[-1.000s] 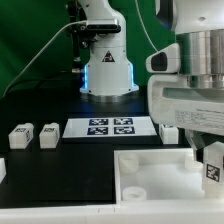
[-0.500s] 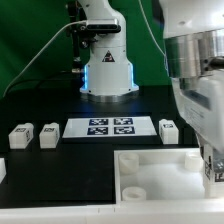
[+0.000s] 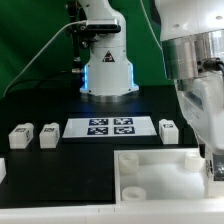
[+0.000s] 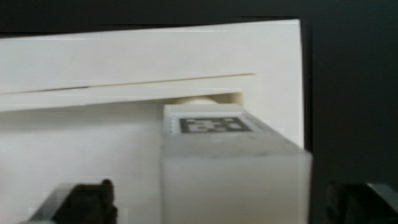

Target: Assemble one leg

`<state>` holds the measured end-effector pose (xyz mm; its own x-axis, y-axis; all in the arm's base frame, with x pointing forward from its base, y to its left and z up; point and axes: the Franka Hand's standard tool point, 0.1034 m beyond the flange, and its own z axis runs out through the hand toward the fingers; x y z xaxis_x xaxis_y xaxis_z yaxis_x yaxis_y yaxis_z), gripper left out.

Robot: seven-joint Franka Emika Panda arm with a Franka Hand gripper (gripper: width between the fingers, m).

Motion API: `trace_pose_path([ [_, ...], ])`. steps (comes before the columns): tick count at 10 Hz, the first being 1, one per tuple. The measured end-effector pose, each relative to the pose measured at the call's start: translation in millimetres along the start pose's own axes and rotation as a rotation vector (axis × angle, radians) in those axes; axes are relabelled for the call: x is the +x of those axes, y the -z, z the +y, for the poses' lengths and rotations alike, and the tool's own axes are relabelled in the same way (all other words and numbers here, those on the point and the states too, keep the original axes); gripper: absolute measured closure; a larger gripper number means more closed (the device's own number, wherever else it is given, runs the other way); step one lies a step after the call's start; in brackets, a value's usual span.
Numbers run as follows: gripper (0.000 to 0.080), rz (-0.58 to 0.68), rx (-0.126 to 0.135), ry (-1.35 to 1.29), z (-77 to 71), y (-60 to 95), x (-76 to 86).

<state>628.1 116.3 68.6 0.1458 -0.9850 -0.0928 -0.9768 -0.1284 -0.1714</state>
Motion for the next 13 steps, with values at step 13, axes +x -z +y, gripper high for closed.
trace_pose_path([
  [13,0.0430,0.056,-0.033,0.869,-1.6,-3.2,-4.5],
])
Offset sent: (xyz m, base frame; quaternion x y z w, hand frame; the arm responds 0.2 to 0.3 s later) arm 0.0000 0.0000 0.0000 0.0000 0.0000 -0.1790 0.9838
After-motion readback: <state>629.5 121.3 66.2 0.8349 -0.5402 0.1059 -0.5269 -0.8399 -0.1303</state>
